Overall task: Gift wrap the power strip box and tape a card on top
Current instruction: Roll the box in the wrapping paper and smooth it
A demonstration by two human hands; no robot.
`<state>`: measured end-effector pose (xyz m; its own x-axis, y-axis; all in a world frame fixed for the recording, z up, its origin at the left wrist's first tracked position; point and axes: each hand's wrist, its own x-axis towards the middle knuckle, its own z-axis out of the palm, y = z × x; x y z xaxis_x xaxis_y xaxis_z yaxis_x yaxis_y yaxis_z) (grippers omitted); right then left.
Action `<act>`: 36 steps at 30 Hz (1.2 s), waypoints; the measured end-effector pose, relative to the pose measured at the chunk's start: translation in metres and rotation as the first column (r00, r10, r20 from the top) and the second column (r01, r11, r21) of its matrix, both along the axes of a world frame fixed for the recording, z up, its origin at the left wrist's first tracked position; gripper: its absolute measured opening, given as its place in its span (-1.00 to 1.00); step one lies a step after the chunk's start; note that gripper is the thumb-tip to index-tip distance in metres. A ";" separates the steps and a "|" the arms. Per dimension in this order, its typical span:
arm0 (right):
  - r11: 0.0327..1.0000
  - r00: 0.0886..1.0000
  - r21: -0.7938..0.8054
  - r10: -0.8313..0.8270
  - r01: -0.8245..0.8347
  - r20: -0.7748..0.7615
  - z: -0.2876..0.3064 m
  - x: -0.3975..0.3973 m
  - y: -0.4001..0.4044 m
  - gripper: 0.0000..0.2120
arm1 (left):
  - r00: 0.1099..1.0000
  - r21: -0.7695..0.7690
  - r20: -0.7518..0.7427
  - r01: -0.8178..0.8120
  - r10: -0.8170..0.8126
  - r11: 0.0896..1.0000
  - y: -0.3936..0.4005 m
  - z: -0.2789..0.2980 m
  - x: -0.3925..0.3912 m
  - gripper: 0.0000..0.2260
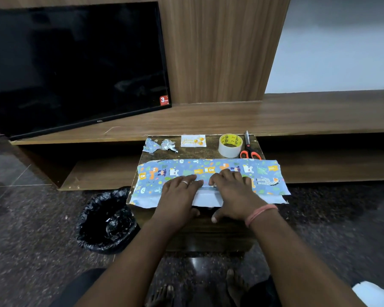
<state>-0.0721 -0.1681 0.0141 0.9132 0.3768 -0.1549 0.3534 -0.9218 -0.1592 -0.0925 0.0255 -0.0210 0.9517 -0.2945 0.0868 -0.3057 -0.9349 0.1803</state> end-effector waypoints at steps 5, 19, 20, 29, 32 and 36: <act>0.997 0.972 -0.042 -0.050 0.061 0.231 -0.014 -0.006 0.012 -0.45 | 0.987 -0.099 0.156 -0.033 0.048 0.995 0.001 -0.010 0.002 -0.46; 0.938 0.930 0.298 -0.260 0.178 0.261 -0.008 0.012 -0.015 -0.79 | 0.971 -0.341 0.176 -0.093 0.161 0.936 0.017 0.000 0.019 -0.94; 0.935 0.928 0.298 -0.273 0.194 0.253 -0.007 0.014 -0.015 -0.79 | 0.976 -0.344 0.141 -0.107 0.164 0.933 0.020 0.002 0.023 -0.94; 0.907 0.953 0.343 -0.290 0.245 0.084 -0.011 0.033 -0.029 -0.73 | 0.976 -0.292 0.024 -0.201 0.217 0.935 0.057 0.012 0.033 -0.90; 0.912 0.969 0.356 -0.240 0.203 0.061 -0.018 0.039 -0.034 -0.66 | 0.986 -0.289 -0.013 -0.165 0.169 0.943 0.065 0.013 0.038 -0.89; 0.923 0.987 0.362 -0.154 0.129 0.043 -0.019 0.043 -0.047 -0.66 | 0.990 -0.324 -0.075 -0.140 0.122 0.936 0.080 0.012 0.043 -0.84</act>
